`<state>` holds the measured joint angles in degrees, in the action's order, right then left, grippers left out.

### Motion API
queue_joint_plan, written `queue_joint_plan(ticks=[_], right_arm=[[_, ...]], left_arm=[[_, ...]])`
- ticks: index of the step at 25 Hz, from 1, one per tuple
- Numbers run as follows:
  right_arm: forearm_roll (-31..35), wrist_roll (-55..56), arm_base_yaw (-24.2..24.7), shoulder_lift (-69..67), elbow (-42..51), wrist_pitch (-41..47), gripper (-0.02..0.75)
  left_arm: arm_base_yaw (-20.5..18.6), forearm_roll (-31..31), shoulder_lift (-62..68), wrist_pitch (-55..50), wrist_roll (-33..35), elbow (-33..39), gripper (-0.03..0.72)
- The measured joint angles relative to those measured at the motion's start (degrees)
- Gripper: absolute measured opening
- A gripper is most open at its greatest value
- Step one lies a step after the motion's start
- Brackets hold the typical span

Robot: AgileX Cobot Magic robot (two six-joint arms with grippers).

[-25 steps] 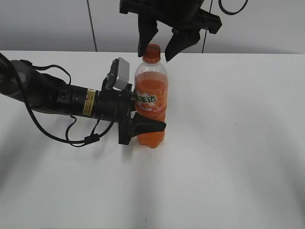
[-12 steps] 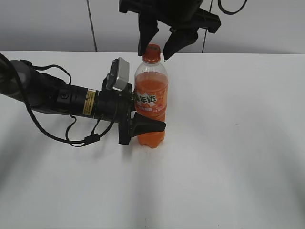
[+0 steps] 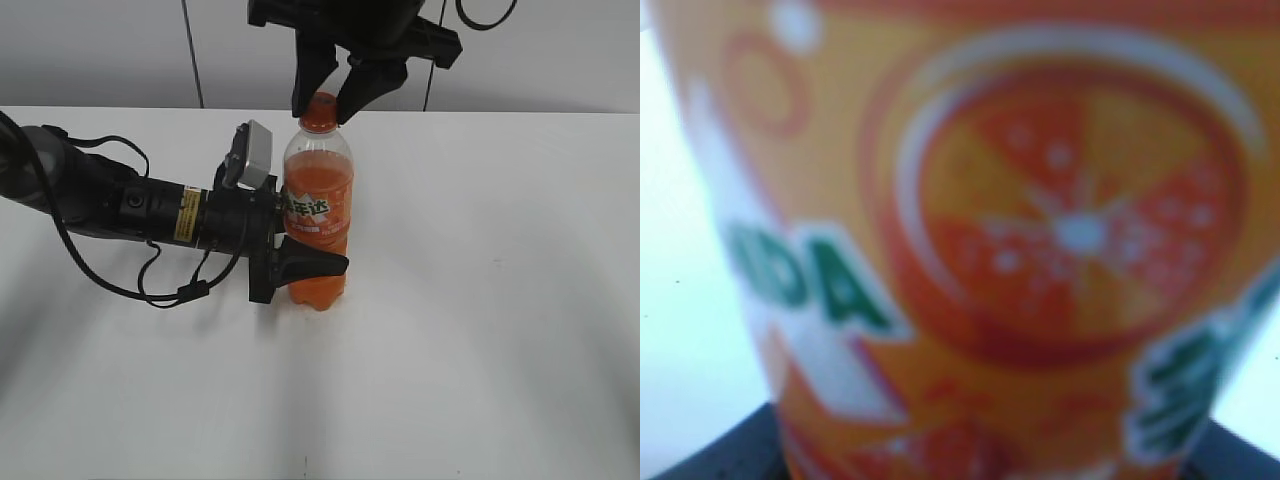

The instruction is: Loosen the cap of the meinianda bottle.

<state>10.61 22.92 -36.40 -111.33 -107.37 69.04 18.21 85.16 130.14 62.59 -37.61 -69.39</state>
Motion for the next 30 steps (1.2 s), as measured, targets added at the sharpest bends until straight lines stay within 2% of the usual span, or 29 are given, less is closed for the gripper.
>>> queue_joint_plan(ticks=[5, 12, 30], right_arm=[[0.0, -2.4, 0.0, 0.0, 0.0, 0.0, 0.283], [0.0, -12.2, 0.0, 0.0, 0.0, 0.1, 0.281], [1.7, -45.0, 0.0, 0.0, -0.1, 0.5, 0.272]], left_arm=[[0.0, 0.0, 0.0, 0.0, 0.0, 0.0, 0.403], [0.0, 0.1, 0.0, 0.0, 0.1, 0.0, 0.403], [0.0, 0.9, 0.0, 0.2, 0.4, -0.1, 0.403]])
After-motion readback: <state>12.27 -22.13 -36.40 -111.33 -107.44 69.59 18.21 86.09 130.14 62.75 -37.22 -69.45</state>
